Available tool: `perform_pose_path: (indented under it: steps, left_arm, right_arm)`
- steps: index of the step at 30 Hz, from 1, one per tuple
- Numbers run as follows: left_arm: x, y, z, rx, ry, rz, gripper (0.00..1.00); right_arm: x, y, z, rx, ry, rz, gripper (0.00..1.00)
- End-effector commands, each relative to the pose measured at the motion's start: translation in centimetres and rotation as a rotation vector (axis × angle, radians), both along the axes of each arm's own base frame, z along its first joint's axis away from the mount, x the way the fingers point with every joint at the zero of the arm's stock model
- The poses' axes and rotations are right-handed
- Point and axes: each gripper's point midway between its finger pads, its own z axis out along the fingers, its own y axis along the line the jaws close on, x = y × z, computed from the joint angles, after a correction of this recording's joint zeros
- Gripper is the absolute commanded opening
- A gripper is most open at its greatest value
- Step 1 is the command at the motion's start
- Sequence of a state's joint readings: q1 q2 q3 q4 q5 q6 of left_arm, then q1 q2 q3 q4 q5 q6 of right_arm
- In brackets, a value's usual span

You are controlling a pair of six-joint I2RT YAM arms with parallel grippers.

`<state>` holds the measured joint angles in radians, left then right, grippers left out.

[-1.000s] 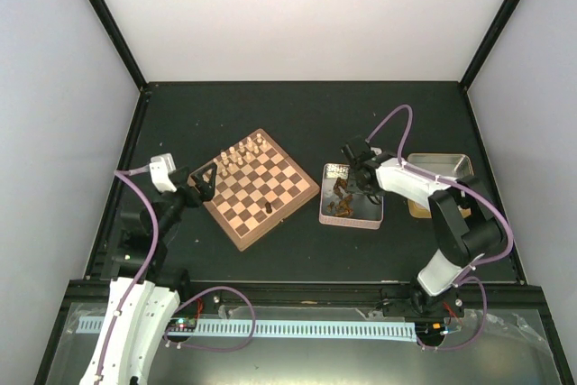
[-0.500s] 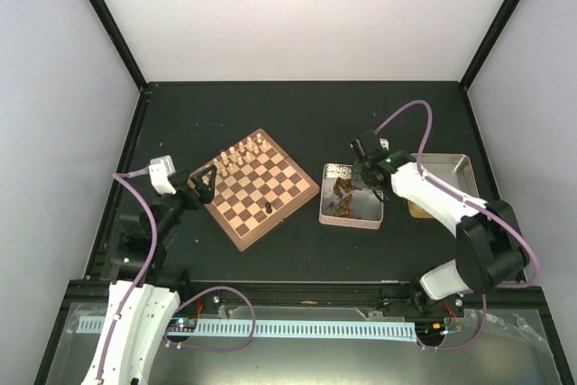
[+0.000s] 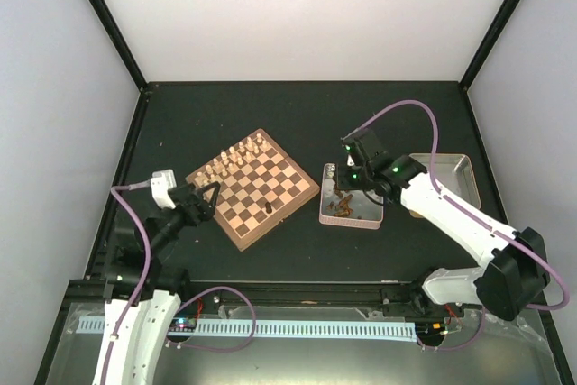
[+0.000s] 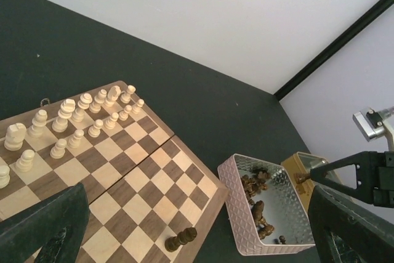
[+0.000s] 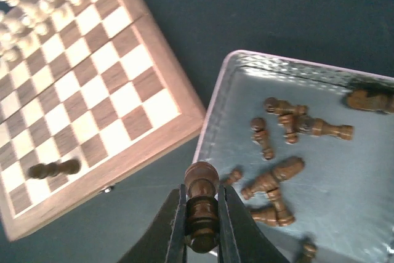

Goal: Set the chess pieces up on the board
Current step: Place the chess piece on the chessboard.

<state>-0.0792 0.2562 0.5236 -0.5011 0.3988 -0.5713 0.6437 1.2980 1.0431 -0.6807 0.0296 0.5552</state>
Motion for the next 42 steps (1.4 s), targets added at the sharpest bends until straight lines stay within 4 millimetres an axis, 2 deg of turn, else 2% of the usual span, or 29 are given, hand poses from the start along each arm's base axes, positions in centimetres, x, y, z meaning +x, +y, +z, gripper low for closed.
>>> perform_pose_path:
  steps: [1,10,14,19,25,28,34,42]
  left_arm:
    - [-1.2,0.2,0.1,-0.004,-0.014,0.009,0.99]
    - [-0.8,0.4,-0.9,0.049,-0.013,0.012,0.99]
    - [-0.3,0.6,-0.9,0.073,-0.005,0.017,0.99]
    - [-0.1,0.9,0.5,0.064,0.012,0.039,0.99]
    - [0.7,1.8,1.7,0.160,-0.064,0.075,0.99]
    - [0.9,1.8,1.5,0.171,-0.060,0.075,0.99]
    - [1.1,2.0,1.1,0.178,-0.047,0.088,0.99]
    - [1.0,2.2,1.1,0.176,-0.057,0.100,0.99]
  right_arm:
    - [-1.1,2.6,1.2,0.041,0.003,0.086,0.07]
    - [-2.1,9.0,-1.6,-0.023,0.039,0.221,0.07]
    - [-2.6,11.3,-3.6,-0.080,0.065,0.271,0.08]
    - [-3.5,13.9,-6.0,-0.119,0.117,0.355,0.08]
    - [-2.5,15.2,-7.2,-0.142,0.121,0.346,0.08]
    - [-1.9,15.0,-7.9,-0.185,0.121,0.328,0.08]
    - [-2.4,15.1,-9.5,-0.207,0.177,0.345,0.09]
    - [-2.2,16.1,-9.9,-0.190,0.183,0.363,0.09]
